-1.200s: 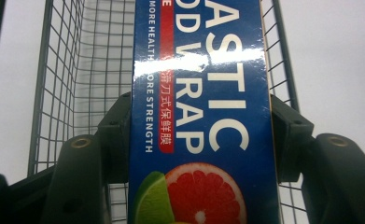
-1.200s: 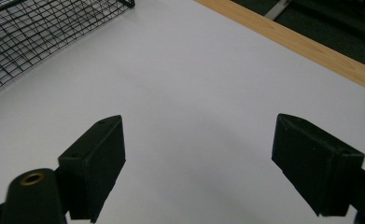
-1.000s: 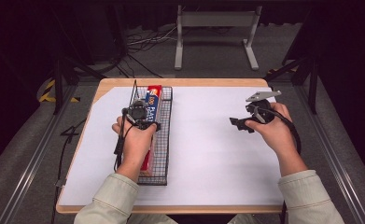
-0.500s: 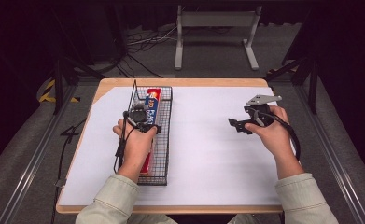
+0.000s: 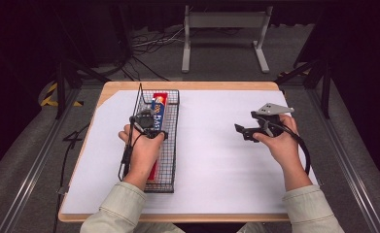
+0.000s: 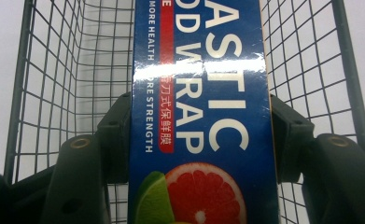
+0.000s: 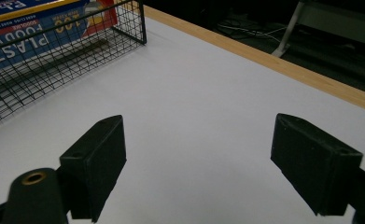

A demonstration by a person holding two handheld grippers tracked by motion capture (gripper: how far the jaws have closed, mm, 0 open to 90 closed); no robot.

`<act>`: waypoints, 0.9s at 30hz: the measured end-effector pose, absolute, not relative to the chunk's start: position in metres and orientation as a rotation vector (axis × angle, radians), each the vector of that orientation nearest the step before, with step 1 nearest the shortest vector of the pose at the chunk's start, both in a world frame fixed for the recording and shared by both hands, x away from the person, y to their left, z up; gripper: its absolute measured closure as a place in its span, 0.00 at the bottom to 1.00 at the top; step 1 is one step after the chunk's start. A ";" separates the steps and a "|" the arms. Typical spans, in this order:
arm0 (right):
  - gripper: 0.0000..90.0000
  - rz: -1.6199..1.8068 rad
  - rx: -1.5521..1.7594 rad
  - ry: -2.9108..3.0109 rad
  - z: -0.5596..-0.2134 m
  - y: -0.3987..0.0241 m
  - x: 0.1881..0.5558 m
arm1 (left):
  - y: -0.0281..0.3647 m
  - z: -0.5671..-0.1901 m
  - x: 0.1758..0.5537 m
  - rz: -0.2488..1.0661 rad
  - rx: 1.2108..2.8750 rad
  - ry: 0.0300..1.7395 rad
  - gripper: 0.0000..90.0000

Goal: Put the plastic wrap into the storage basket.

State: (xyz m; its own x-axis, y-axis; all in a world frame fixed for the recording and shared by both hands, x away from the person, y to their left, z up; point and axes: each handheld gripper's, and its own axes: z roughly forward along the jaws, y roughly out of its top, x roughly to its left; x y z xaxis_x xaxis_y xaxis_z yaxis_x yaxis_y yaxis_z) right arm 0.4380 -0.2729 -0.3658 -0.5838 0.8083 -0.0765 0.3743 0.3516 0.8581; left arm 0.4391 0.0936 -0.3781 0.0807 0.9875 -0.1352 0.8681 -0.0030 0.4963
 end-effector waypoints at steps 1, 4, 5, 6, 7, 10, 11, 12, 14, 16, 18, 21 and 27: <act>0.20 1.157 1.028 2.121 -0.366 -0.273 0.438 | 0.094 -0.379 0.440 0.346 1.913 1.832 0.43; 0.20 1.165 1.031 2.119 -0.369 -0.274 0.437 | 0.093 -0.382 0.441 0.354 1.912 1.844 0.43; 0.20 1.165 1.030 2.120 -0.370 -0.274 0.437 | 0.092 -0.382 0.441 0.356 1.916 1.840 0.43; 0.20 1.168 1.032 2.117 -0.370 -0.274 0.437 | 0.091 -0.383 0.441 0.368 1.915 1.845 0.43; 0.20 1.173 1.034 2.115 -0.371 -0.274 0.437 | 0.091 -0.384 0.442 0.365 1.917 1.848 0.43; 0.20 1.175 1.037 2.114 -0.373 -0.274 0.437 | 0.091 -0.388 0.444 0.351 1.924 1.859 0.43; 0.20 1.175 1.035 2.116 -0.373 -0.274 0.437 | 0.091 -0.389 0.444 0.348 1.930 1.866 0.43; 0.20 1.175 1.035 2.116 -0.373 -0.274 0.437 | 0.091 -0.389 0.444 0.348 1.930 1.866 0.43; 0.20 1.177 1.034 2.116 -0.373 -0.274 0.437 | 0.091 -0.391 0.446 0.347 1.942 1.877 0.43; 0.20 1.174 1.037 2.117 -0.374 -0.274 0.437 | 0.091 -0.392 0.447 0.344 1.943 1.873 0.43; 0.20 1.177 1.037 2.116 -0.374 -0.275 0.437 | 0.091 -0.393 0.447 0.352 1.950 1.872 0.42; 0.20 1.177 1.036 2.116 -0.374 -0.275 0.437 | 0.090 -0.393 0.446 0.369 1.962 1.856 0.41; 0.20 1.178 1.033 2.124 -0.374 -0.273 0.437 | 0.087 -0.377 0.443 0.421 1.938 1.783 0.31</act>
